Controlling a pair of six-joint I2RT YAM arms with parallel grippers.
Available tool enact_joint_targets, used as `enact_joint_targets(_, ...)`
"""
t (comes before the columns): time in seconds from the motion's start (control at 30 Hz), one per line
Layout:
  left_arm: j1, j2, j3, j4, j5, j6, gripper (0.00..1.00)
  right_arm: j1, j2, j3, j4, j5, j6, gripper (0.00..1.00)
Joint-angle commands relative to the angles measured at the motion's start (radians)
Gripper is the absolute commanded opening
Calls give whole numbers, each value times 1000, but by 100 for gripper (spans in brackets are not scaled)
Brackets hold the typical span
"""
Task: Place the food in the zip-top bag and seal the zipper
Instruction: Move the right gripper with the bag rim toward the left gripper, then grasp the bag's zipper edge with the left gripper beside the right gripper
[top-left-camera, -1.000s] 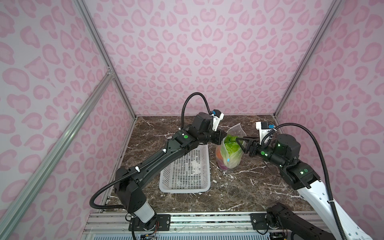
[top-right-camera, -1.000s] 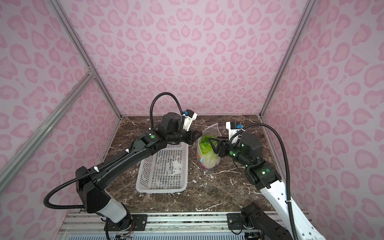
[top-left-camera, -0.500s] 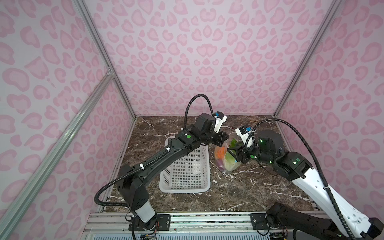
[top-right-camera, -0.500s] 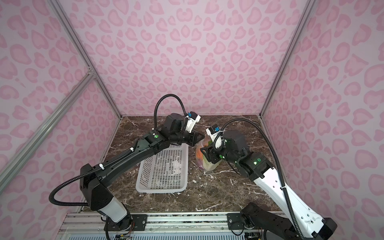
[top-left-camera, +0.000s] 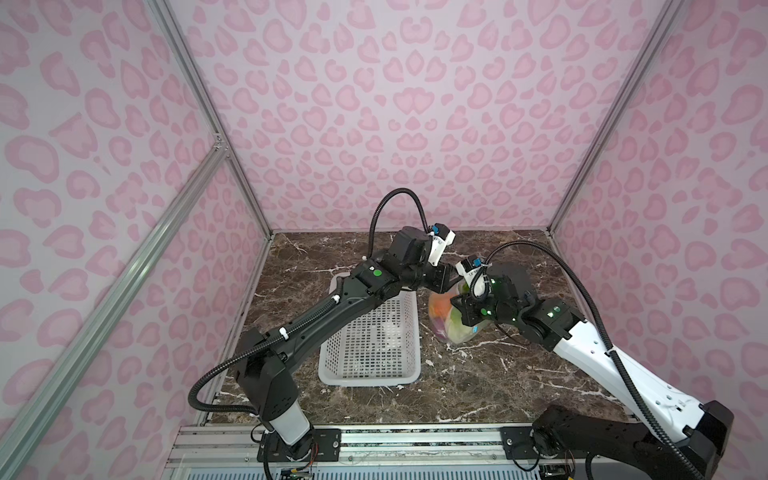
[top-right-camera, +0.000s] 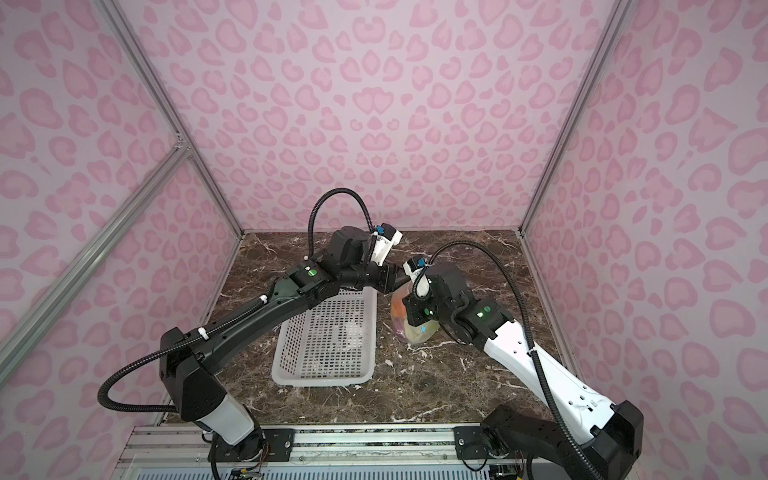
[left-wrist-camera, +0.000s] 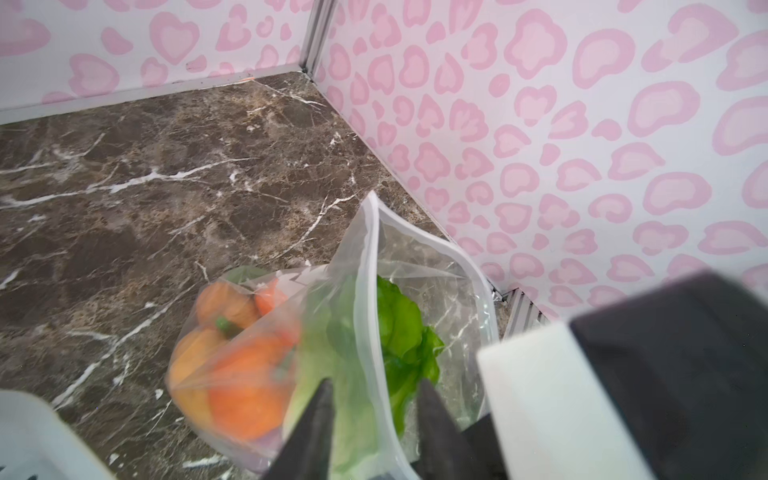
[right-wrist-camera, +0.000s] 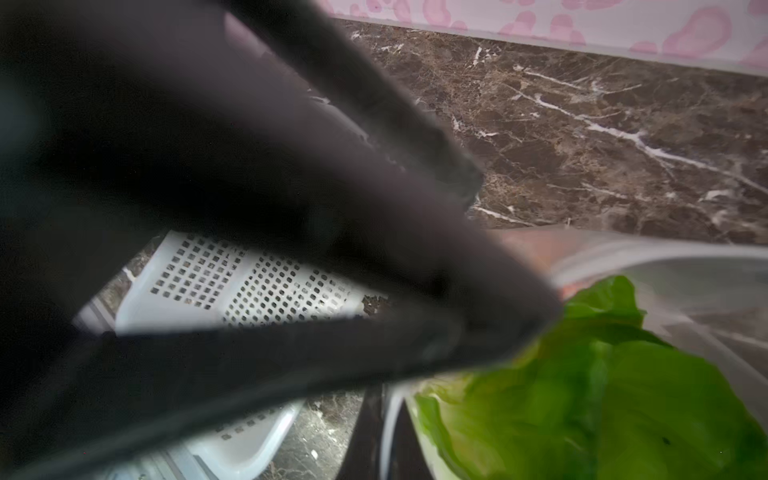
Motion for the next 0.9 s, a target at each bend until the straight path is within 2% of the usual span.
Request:
enact_joint_targets(0.0, 4, -63, -42, 48, -91, 22, 64, 1, 27, 3, 96, -37, 73, 0)
enact_joint_targets(0.13, 9, -176, -142, 100, -252, 41, 75, 1, 63, 25, 123, -23, 127, 0)
enact_joint_targets(0.23, 8, -265, -263, 166, -370, 86, 78, 1, 87, 58, 141, -14, 178, 0)
enact_joint_targets(0.3, 10, -317, -350, 219, -389, 136, 78, -2, 95, 74, 165, 1, 215, 0)
enact_joint_targets(0.43, 8, -387, -517, 308, -330, 181, 75, -28, 129, 107, 180, 77, 267, 0)
enact_joint_targets(0.63, -2, -391, -687, 517, -159, 262, 63, -88, 186, 110, 209, 38, 381, 0)
enact_joint_targets(0.73, -46, -376, -734, 641, -145, 359, 61, -92, 202, 111, 211, 36, 392, 0)
enact_joint_targets(0.87, -103, -336, -730, 717, -162, 457, 62, -102, 212, 110, 212, 27, 410, 0)
